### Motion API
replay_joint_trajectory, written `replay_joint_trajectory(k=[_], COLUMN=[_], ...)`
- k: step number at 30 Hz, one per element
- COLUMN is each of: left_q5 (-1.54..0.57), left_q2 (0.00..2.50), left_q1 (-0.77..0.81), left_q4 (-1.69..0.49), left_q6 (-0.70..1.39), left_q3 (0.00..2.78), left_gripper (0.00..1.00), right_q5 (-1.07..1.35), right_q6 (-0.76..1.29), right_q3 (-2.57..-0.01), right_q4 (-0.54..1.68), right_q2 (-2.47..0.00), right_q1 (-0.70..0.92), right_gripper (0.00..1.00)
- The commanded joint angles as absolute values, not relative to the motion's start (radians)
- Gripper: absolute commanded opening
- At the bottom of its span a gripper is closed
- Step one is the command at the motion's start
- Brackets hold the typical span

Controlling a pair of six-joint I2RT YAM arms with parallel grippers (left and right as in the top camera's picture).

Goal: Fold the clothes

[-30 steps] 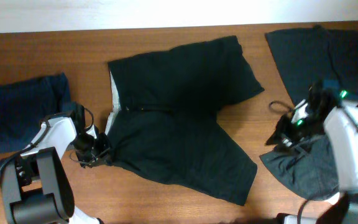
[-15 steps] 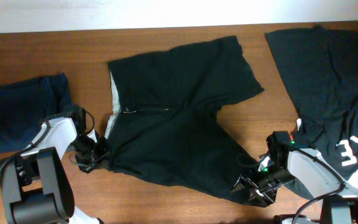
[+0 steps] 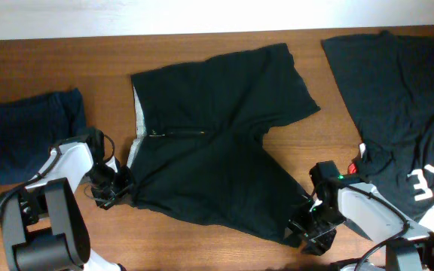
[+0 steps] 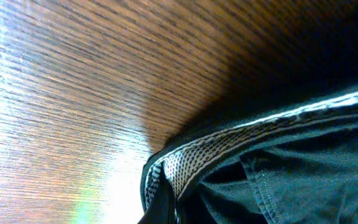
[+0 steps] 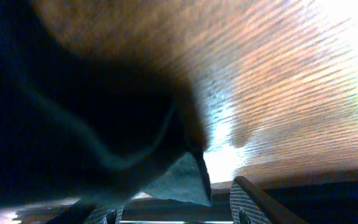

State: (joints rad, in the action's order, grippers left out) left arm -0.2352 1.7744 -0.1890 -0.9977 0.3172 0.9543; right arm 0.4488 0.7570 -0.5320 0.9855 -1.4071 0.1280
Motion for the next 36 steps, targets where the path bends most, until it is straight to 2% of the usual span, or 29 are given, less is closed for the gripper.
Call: replay_joint_trajectory(k=[1,5,8,9,11,18,26,33,36], left_q5=[-0.213,-0.213,-0.213,-0.213,-0.213,-0.247,-0.249,-0.251,-0.251], left_q2=[1.783,1.782,1.783,1.782,1.783,1.743,1.417,1.216,1.159], left_q1=[-0.187,-0.187,-0.187,-0.187,-0.187,-0.188,-0.187,-0.187,-0.187], left_q4=[-0.988,-0.985,-0.986,-0.985,-0.985,-1.02,-1.136,-1.321,-1.47], left_q6=[0.316,0.316,0.316,0.316,0.316,0.24,0.204,0.128,0.113], left_q3=[0.939,0.939,0.939,0.939,0.939,0.961,1.054,1.127,1.246], left_gripper=[0.01,0.01,0.01,0.01,0.01,0.0,0.0,0.0,0.0], right_q5=[0.44,0.438,0.429,0.429,0.411,0.362,0.143,0.003,-0.063], right_q6=[0.826,0.841,0.855,0.854,0.854,0.788,0.552,0.5,0.501], right_q3=[-0.524,-0.524,-0.511,-0.503,-0.498,-0.596,-1.161,-1.416,-1.502], right_q4=[0.978,0.901,0.862,0.847,0.844,0.889,1.238,1.45,1.528], right_q2=[-1.399,-1.399,-1.399,-1.399,-1.399,-1.397,-1.397,-1.374,-1.3], right_q1=[0.177,0.184,0.184,0.184,0.184,0.176,0.039,-0.006,-0.009], right_gripper=[0.59,0.58,0.5,0.43,0.04,0.04,0.04,0.04,0.04])
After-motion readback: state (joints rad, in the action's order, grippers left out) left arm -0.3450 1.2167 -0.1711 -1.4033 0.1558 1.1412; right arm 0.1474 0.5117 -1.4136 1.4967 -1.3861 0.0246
